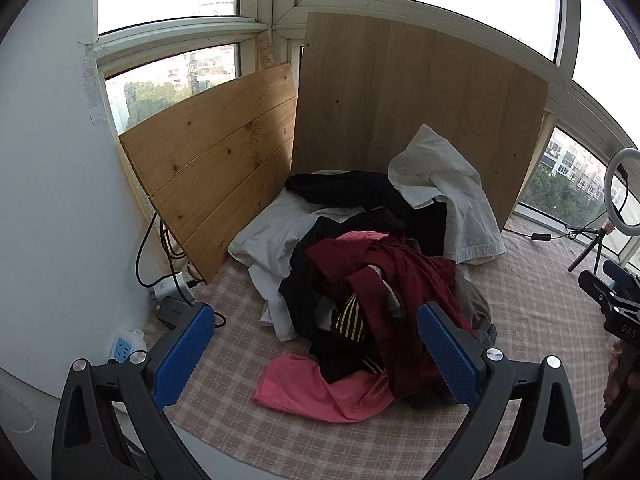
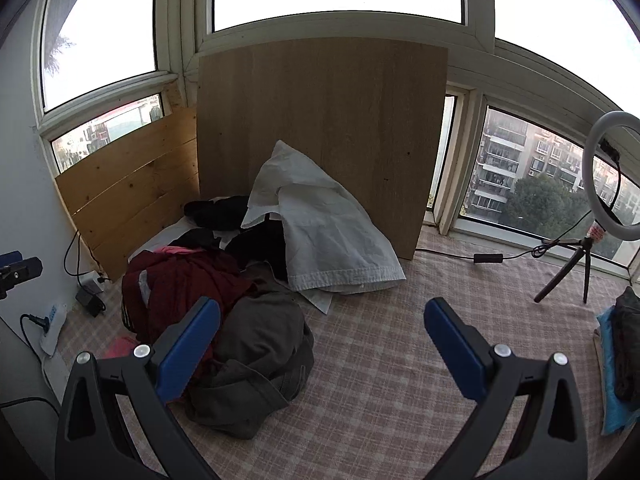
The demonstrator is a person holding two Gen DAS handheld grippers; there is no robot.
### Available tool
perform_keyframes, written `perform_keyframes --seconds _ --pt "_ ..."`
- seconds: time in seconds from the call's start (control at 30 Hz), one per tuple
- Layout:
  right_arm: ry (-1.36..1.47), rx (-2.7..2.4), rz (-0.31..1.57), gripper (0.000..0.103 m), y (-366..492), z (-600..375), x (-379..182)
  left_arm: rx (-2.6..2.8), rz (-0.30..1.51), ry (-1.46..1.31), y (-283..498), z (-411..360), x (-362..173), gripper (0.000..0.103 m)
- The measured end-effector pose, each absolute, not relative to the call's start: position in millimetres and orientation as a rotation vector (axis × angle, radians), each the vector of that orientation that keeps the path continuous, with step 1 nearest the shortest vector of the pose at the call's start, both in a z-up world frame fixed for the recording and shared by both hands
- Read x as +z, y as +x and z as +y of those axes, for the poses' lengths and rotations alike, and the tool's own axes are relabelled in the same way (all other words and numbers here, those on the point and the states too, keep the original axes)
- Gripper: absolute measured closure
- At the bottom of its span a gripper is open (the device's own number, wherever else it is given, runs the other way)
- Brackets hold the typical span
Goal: Fold clothes
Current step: 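Move both tools toward the clothes pile beside the wooden board, then grasp the grey daisy T-shirt with the right gripper and lift it from the pile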
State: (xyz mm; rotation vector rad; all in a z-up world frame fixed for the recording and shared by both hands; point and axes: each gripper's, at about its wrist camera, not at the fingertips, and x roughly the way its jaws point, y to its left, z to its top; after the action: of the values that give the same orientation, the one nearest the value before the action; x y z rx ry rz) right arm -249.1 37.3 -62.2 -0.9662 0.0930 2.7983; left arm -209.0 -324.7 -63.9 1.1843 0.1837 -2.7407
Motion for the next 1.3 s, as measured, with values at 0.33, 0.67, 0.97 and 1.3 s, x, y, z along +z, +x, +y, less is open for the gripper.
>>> perform_keyframes --seconds 0.33,0.67,0.97,1.3 --pt "-1.167 2.794 0.151 0.0 -301.0 53.4 -115.9 -2.739 0.199 1.381 -278.3 -284.4 -117.4 0.002" --pt "-1.362 2.779 0.248 0.0 -326.8 45.0 -170.7 -2.638 0.094 1.542 -323.8 -261.9 -183.4 0.024" --pt "-1.406 2.781 0.241 0.0 -335.2 33.7 -180.4 -2.692 0.137 1.481 -334.8 -275.3 -174.8 0.083" --pt "-1.515 2.807 0.27 0.0 -351.8 15.3 -193.2 -2.531 0.022 1.281 -366.4 -357.2 -133.1 0.084"
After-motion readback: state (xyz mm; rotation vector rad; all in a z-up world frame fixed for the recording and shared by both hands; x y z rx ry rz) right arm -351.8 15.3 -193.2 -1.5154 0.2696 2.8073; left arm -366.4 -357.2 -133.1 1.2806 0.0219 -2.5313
